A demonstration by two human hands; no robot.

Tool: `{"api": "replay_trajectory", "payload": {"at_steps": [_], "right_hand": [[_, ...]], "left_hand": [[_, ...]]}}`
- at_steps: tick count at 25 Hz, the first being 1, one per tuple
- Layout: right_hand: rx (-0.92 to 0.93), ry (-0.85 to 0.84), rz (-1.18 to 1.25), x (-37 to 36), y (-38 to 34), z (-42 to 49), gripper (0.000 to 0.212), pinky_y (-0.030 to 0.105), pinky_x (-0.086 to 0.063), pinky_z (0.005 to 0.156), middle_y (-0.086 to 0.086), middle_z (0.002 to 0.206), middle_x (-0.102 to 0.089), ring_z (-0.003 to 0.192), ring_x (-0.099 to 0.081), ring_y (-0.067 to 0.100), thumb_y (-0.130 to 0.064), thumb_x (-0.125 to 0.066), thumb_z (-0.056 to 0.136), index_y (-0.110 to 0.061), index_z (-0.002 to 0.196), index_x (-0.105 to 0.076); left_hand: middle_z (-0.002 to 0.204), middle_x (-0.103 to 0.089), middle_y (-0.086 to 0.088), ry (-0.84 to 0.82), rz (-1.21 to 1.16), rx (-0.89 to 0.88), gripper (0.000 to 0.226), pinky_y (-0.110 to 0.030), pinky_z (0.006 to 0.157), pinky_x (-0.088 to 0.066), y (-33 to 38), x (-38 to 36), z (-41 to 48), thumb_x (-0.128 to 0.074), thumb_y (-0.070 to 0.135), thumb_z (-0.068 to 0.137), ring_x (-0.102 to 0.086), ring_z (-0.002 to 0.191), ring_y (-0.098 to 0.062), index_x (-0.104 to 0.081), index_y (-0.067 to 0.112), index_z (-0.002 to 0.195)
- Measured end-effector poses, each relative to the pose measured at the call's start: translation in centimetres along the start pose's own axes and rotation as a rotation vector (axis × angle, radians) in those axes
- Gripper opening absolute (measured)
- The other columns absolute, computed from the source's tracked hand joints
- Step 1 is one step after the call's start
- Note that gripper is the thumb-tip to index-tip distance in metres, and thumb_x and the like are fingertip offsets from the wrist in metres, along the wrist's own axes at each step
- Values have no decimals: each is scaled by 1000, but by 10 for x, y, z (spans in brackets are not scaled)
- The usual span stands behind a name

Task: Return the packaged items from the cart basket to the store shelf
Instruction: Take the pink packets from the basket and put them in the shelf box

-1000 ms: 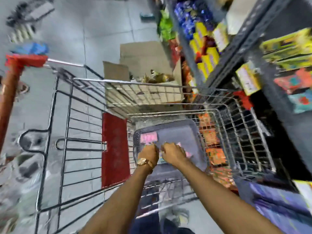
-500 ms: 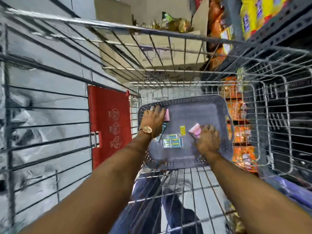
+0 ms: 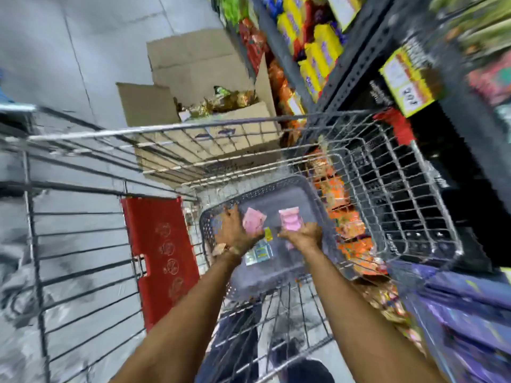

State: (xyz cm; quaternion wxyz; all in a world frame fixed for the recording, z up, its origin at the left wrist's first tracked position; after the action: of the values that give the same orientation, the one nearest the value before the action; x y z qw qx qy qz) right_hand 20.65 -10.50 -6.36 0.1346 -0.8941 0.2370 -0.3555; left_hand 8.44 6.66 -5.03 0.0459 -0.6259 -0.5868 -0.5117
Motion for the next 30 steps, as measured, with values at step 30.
{"api": "replay_trajectory", "payload": {"at_steps": [30], "right_hand": [[195, 1023, 572, 494, 308, -294, 48, 41, -48, 97, 20, 123, -59, 111, -58, 31, -22, -51, 77, -5, 122, -55]], "left_hand": [[78, -74, 11, -1080, -255, -862, 52, -17, 74, -54, 524, -192, -444, -73, -20, 62, -66, 77, -3, -62, 23, 89]]}}
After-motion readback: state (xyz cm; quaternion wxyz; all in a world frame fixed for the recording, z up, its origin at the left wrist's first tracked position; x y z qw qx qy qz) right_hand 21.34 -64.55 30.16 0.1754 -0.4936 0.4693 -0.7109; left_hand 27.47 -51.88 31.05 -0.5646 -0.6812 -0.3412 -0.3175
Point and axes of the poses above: each hand's wrist, its own z-axis towards the middle knuckle, its own x-axis out of the back of the hand, y = z × x, the point moved 8 cm from there along z, towards the middle knuckle
